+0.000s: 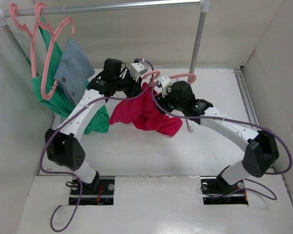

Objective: Place the t-shirt on the hanger
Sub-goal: Place tshirt on hanger, then hang the hanger with tshirt onto the clothesline

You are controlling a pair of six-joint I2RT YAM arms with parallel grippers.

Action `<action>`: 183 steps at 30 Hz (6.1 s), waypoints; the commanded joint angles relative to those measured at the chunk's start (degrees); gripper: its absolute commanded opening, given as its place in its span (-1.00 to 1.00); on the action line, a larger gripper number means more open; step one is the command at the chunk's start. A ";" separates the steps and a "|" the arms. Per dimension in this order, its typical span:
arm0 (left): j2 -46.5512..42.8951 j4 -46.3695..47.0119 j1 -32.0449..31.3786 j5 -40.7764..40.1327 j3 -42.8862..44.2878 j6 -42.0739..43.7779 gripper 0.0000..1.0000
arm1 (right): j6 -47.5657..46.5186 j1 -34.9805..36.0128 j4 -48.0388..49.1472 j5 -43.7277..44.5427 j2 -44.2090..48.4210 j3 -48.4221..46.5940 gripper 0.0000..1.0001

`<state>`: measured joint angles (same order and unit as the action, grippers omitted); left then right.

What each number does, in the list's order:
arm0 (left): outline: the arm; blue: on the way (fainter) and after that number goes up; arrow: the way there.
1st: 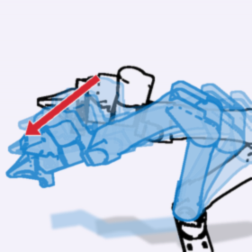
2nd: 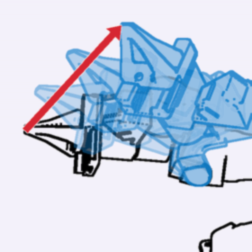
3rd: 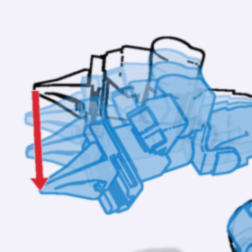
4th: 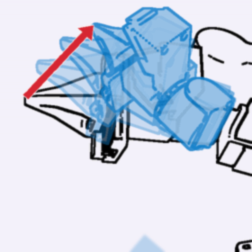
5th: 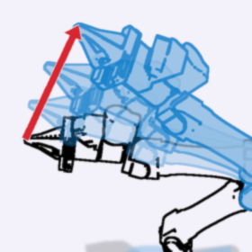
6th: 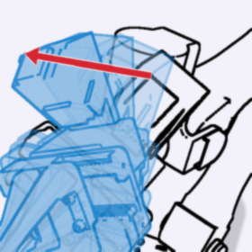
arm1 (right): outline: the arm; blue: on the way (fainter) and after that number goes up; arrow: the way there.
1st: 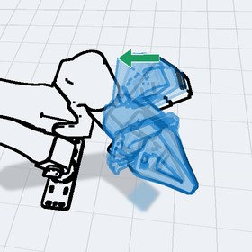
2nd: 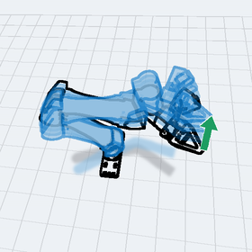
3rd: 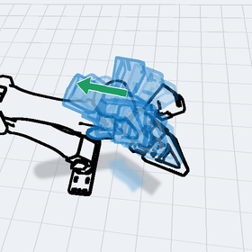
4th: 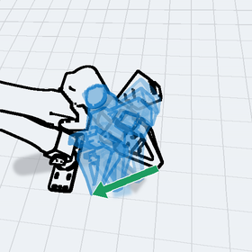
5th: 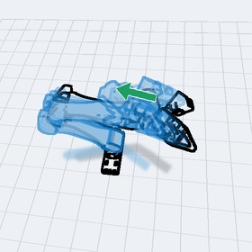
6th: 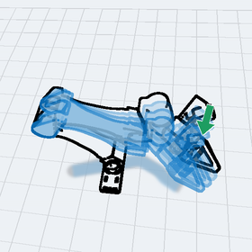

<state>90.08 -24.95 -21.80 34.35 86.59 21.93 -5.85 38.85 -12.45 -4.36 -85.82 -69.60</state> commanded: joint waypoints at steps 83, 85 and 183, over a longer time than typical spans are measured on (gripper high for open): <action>-16.08 -9.50 -10.19 6.08 -11.70 36.24 -1.00 | -11.71 -17.23 -22.49 -27.82 18.94 -2.53 -0.35; -16.08 -10.73 -10.19 8.45 -12.31 37.03 -1.00 | -13.83 -17.23 -26.21 -25.27 18.94 -5.09 0.13; -21.09 11.77 1.15 -2.71 -17.68 7.51 0.37 | 6.99 -19.78 -19.02 -2.49 -18.94 -66.11 -1.00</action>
<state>71.22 -15.53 -20.56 31.35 69.54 30.48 0.16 19.46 -35.00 -6.81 -106.04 -136.35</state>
